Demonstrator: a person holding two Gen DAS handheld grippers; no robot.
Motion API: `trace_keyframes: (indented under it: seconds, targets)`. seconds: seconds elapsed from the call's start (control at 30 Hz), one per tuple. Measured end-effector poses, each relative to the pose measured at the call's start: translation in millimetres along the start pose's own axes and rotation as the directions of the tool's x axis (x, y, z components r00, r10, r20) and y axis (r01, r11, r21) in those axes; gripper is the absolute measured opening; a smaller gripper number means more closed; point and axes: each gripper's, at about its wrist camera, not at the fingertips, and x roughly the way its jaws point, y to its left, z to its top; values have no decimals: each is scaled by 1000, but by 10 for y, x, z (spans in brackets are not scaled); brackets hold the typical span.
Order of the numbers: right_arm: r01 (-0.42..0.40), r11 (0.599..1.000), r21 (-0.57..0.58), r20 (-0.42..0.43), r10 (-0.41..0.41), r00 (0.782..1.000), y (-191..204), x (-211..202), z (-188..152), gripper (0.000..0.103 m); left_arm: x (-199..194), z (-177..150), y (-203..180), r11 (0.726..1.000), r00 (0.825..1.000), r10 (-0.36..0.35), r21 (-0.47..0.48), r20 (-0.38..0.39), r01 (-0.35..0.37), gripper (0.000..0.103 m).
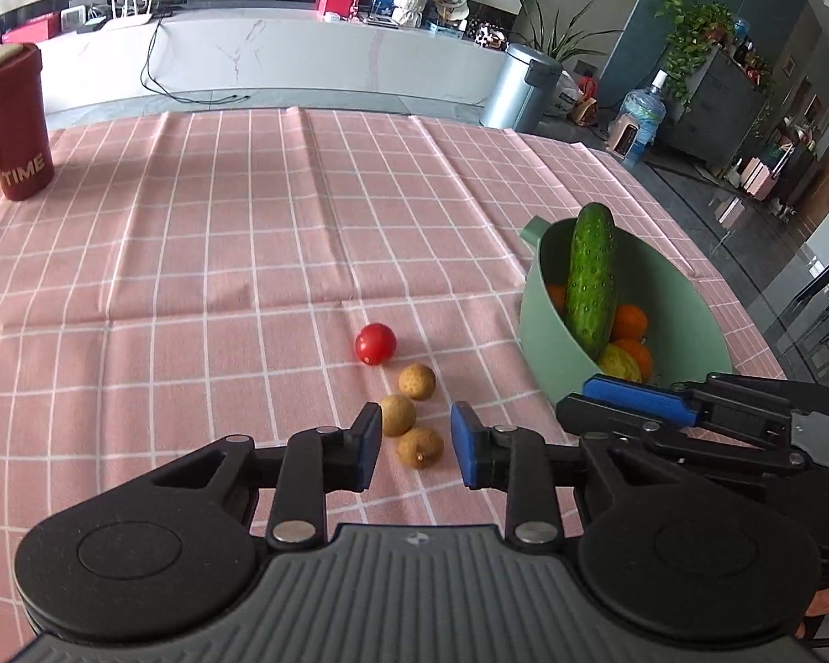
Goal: Organize fruits
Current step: 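Grasp a small brown fruit with the right tool while the left tool grasps another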
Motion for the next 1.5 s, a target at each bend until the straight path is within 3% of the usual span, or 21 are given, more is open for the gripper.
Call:
trace_keyframes:
  seconds: [0.23,0.6,0.7,0.93,1.17,1.5]
  targets:
    - [-30,999,-12,-91,29,995,121,332,-127,14,188,-168,126,999,998,38,-34,-47,-40,31]
    - [-86,996,15,-190,87,978,199,776,-150,19,232,-160,356,991,999,43,-124,-22,-45,31]
    - [-72,997,29,-186,77,979,185,837,-137,24,274,-147,362,992,999,31,-121,-27,-34,31]
    - [-51,998,40,-211,58,976,155,933,-134,22,348,-132,306,997,999,10,-79,-37,-13,31]
    - [62,997,36,-201,-54,978,90,831,-140,22,391,-136,249,999,999,-13,-48,-44,11,35]
    - [72,996,44,-214,-61,975,55,833,-154,22,571,-98,226,998,997,-24,-65,-67,20,41]
